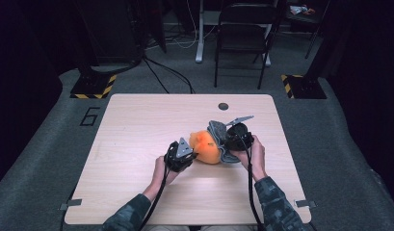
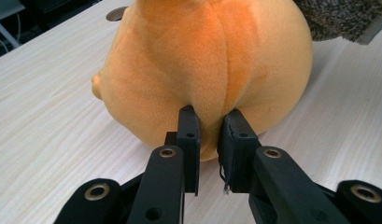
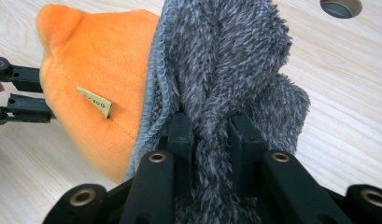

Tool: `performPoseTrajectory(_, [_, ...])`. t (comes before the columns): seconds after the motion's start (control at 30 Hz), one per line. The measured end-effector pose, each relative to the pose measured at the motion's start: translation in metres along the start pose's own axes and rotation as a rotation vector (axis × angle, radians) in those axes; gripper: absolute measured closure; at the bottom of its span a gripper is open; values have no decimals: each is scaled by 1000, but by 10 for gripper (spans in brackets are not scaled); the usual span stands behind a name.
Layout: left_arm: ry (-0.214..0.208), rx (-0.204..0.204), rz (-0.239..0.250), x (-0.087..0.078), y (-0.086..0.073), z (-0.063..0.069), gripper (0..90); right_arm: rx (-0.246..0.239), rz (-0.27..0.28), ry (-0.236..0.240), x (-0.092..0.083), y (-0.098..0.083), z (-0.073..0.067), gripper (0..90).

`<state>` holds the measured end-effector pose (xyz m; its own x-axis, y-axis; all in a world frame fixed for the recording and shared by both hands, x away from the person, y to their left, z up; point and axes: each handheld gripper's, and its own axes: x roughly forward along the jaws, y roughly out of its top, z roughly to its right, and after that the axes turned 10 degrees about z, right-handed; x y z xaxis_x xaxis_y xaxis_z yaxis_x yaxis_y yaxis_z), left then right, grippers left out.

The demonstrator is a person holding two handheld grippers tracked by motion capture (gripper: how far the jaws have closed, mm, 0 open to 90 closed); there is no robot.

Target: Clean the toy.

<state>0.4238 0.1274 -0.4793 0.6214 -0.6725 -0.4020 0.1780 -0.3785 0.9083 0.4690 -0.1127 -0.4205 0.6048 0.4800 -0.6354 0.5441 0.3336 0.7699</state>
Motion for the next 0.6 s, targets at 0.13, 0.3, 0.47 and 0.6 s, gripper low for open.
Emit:
performPoseTrajectory(0.13, [-16,-35,3,-3,4,0,801,14,15,-1,-8,3,1,734])
performPoseTrajectory(0.3, [-31,-82,15,-8,8,-2,807,12,36,24,-15,9,-5,735])
performPoseTrajectory(0.47, [-34,-84,9,-10,11,0,809,-24,58,57,-21,15,-18,734])
performPoseTrajectory(0.6, [-42,-92,8,-11,12,1,809,-48,98,87,-28,20,-29,735])
